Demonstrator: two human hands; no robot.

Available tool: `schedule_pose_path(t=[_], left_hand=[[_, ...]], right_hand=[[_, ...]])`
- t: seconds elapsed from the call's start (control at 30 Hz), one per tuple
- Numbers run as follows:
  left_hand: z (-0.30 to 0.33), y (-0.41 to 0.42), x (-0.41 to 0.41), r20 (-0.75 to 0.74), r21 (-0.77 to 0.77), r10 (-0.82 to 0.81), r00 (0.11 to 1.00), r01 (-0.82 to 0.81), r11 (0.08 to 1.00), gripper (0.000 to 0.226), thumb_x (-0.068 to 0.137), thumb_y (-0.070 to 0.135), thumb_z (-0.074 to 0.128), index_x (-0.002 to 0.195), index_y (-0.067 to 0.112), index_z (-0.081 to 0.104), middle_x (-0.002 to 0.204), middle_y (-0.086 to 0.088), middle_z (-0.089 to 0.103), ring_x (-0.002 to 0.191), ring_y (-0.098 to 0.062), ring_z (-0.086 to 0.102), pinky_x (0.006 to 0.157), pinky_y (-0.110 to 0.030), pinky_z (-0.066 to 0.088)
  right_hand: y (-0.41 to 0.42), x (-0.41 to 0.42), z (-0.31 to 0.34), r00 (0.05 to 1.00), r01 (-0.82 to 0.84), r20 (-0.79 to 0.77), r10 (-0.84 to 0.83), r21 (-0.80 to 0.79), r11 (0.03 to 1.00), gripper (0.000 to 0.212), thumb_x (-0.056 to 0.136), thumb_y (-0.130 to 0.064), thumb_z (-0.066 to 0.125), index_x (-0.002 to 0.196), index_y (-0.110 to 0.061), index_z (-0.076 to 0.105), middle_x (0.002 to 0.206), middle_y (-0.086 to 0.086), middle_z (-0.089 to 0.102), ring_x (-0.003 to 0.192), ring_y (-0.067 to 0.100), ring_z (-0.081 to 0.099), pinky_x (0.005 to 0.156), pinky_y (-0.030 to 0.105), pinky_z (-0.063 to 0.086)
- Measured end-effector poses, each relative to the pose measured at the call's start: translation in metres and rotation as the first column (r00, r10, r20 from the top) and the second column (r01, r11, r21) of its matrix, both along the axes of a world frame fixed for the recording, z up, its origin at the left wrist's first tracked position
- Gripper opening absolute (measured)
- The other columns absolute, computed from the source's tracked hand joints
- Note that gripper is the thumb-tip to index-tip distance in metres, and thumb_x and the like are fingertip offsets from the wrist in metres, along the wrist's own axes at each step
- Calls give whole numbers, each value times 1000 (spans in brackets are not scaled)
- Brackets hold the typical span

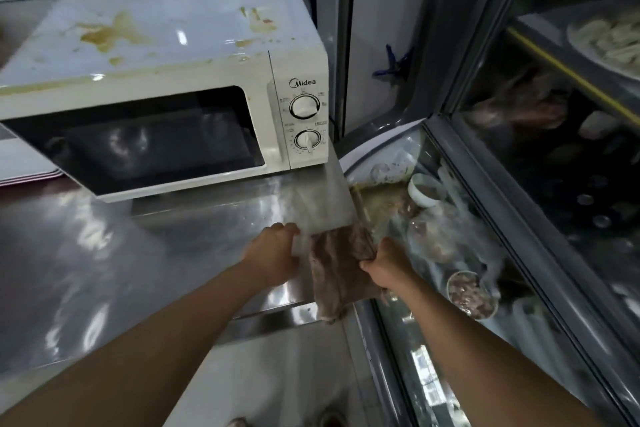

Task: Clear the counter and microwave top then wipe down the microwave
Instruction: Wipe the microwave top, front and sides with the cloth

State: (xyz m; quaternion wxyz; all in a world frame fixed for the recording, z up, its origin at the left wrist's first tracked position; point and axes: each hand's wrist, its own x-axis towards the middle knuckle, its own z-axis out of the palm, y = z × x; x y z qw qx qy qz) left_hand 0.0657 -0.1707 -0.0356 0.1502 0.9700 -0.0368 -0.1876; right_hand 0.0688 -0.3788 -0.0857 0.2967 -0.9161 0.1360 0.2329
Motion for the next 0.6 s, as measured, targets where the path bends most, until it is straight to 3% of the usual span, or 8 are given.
schedule_pose_path(t=[0.1,0.2,0.3,0.37,0.47,0.6], left_hand=[[7,1,-3,-6,10,5,1000,-5,1000,56,82,21,63,134,13,44,131,-11,50,122,-28,49,99,-36,44],[17,3,-5,2,18,15,1000,-15,1000,54,82,22,62,133,14,45,131,-11,51,123,-27,48,100,-36,42],[32,6,-6,10,-8,40,999,-40,999,54,83,22,61,133,15,44,132,-11,50,123,-27,48,102,-37,41],[44,10,-7,19,-37,64,998,-64,997,53,84,20,60,134,14,42,134,-10,49,125,-26,47,103,-35,40],[65,18,-9,43,-77,111,993,-107,991,51,87,20,59,135,14,42,135,-9,50,125,-24,47,100,-28,38],[91,30,-9,74,-125,179,981,-169,978,43,91,22,56,132,13,47,131,-7,55,120,-23,52,95,-25,38]], right_hand=[[5,-2,11,998,-53,21,53,12,998,40,87,-23,62,121,-5,53,126,16,57,115,31,55,93,32,47],[9,-2,33,996,-65,64,60,88,994,8,80,-19,63,83,-18,55,96,7,63,93,25,61,74,27,48],[11,2,60,985,-94,162,66,172,981,31,80,-12,62,62,-21,38,66,-4,46,64,11,47,52,20,33],[14,6,77,976,-102,211,55,220,970,33,81,-3,60,63,-17,36,62,-4,38,56,7,36,48,19,25],[22,15,104,963,-129,264,57,263,956,17,84,-1,60,85,-13,48,75,0,50,63,7,44,52,21,33],[40,28,145,953,-146,298,44,330,933,28,87,-2,58,104,-20,46,96,3,56,76,11,54,58,24,43]])
